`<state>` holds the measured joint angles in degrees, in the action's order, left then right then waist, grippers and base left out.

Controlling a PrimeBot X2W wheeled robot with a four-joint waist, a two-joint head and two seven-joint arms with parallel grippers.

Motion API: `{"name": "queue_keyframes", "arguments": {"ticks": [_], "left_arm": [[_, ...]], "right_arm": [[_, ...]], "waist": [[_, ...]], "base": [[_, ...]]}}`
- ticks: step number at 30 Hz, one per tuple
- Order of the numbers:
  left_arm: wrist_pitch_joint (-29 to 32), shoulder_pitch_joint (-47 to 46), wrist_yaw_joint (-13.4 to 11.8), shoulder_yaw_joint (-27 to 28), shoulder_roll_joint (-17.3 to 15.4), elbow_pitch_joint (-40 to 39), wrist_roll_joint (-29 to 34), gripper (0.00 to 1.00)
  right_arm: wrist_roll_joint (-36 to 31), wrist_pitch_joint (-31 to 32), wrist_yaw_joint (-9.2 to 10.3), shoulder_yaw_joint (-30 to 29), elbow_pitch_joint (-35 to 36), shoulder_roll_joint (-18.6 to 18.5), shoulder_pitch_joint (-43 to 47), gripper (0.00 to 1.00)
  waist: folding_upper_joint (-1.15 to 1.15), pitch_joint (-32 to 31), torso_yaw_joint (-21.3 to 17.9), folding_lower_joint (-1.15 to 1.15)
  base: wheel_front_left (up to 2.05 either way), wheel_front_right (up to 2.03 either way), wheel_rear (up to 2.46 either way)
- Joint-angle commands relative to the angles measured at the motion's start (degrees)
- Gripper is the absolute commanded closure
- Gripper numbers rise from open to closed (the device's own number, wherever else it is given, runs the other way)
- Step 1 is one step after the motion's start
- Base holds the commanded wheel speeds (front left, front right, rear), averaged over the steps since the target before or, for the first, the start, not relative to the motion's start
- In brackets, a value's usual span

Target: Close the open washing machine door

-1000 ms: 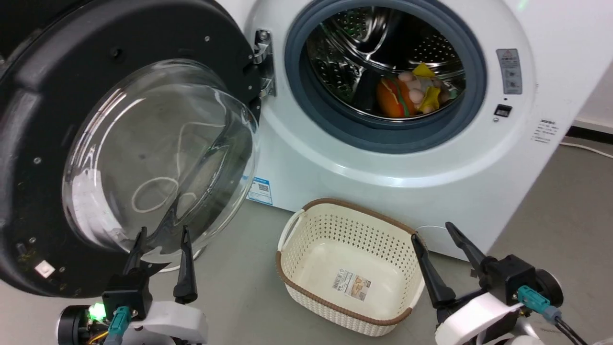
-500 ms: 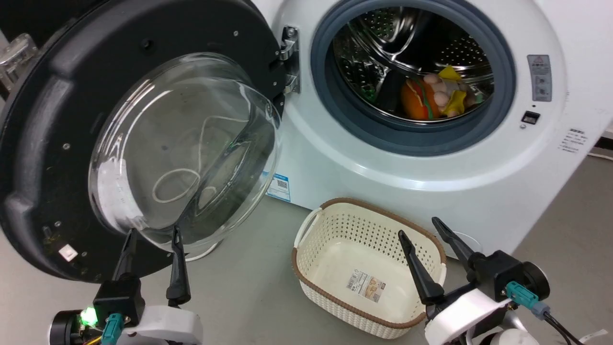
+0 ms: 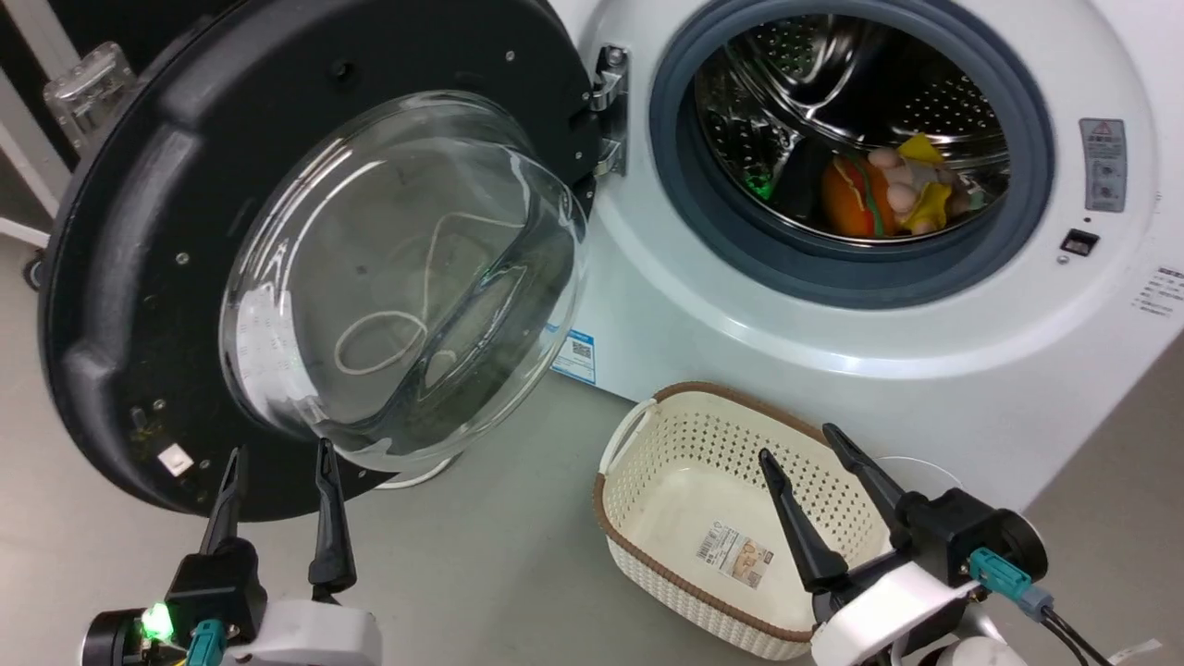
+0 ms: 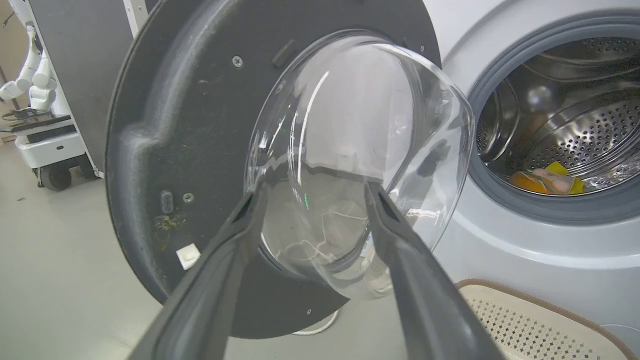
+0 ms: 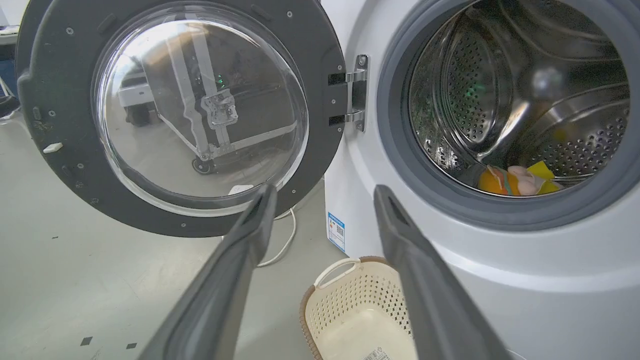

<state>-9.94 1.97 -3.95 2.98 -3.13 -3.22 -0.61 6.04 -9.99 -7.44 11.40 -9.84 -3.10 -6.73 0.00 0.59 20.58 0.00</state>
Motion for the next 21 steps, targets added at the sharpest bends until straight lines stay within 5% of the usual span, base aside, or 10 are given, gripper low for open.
{"name": "queue_keyframes", "arguments": {"ticks": [1,7,8,9,14,21], "left_arm": [[-0.76,0.84,-0.49,0.31,-0.19,-0.27,-0.21,0.0],[-1.48,0.99,-0.25,0.62,-0.18,0.0,-0.63,0.0],[-1.6,1.01,-0.05,0.68,-0.17,0.18,-0.84,0.63],[-1.72,0.99,0.13,0.75,-0.16,0.27,-0.94,1.0],[-2.32,0.29,0.99,2.8,-0.21,-1.37,-2.48,1.0],[-3.15,-3.9,6.59,11.08,-2.95,-6.11,-6.81,1.0]], "right_arm": [[0.53,-0.7,-0.03,0.41,-0.51,0.15,-1.04,0.0],[1.77,-1.42,-0.03,0.53,-1.55,0.16,-1.19,0.0],[1.98,-1.54,-0.03,0.53,-1.71,0.17,-1.22,0.0],[2.19,-1.66,-0.04,0.5,-1.83,0.17,-1.25,0.0],[3.11,-2.26,-0.04,0.44,-2.39,0.18,-1.21,0.0],[3.18,-3.1,-0.04,0.61,-3.42,0.19,-0.61,0.0]], "waist": [[0.0,0.04,0.56,0.0],[0.0,0.09,2.0,0.0],[0.0,0.1,2.24,0.0],[0.0,0.1,2.48,0.0],[0.0,0.29,3.84,0.0],[0.0,0.91,5.9,0.0]], "base": [[0.0,0.0,0.0],[0.0,0.0,0.0],[0.0,0.0,0.0],[0.0,0.0,0.0],[0.0,0.0,0.0],[0.0,0.0,0.0]]}}
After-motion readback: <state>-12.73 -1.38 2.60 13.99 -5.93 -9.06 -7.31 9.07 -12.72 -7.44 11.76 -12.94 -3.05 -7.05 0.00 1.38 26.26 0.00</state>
